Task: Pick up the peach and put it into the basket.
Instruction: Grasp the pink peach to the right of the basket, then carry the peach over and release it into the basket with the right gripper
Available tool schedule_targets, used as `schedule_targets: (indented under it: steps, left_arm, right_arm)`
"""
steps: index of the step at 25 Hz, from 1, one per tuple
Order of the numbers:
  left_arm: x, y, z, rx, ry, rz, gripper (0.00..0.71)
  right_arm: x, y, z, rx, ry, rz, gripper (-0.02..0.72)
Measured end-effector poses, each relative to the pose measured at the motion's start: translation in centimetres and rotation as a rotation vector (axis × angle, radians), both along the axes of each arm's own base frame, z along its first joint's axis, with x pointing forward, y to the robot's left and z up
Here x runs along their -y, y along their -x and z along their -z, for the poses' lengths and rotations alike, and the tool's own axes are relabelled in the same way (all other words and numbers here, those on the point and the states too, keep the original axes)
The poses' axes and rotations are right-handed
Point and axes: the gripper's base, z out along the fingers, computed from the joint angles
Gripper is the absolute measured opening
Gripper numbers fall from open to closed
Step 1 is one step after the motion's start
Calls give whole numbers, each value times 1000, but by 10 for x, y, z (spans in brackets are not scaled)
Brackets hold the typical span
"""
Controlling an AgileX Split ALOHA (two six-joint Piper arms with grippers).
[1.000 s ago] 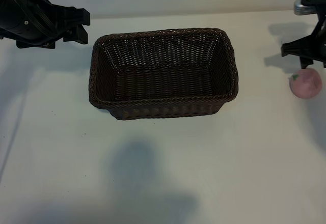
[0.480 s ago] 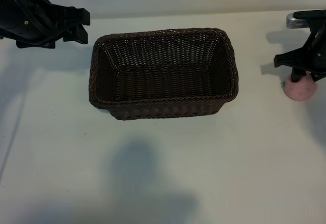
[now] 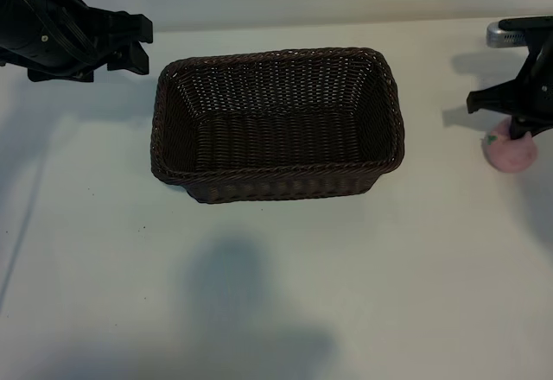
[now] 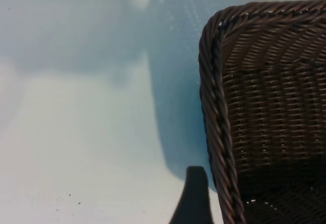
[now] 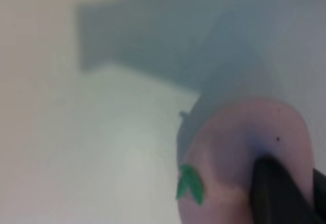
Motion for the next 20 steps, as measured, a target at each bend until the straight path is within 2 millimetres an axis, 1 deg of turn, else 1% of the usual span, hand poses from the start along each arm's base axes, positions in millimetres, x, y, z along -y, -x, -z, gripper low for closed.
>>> schedule_targets:
  steps: [2,4,6,9,11,13,15,17,20]
  left_arm:
    - [0,0,0,1,0,0,594]
    - [0,0,0,0,0,0,593]
    - [0,0,0,1,0,0,593]
    - [0,0,0,1,0,0,593]
    - [0,0,0,2,0,0,593]
    - [0,0,0,3,0,-1,593]
    - [0,0,0,3,0,-1,593]
    - [0,0,0,3,0,-1,593]
    - [0,0,0,3,0,-1,593]
  right_arm:
    - [0,-1,-18,-16,-1,-1,41]
    - [0,-1,-40,-14,0,-4,41]
    - [0,-1,-68,17,-3,-6,41]
    - [0,0,-99,58,-7,-8,41]
    - [-1,0,-109,66,-13,-12,41]
    - [-2,0,-114,67,-24,-18,41]
    - [-7,-1,-119,71,-46,-27,41]
    - [-17,-1,-126,86,-60,-50,41]
    - [-43,2,-134,107,-87,-106,41]
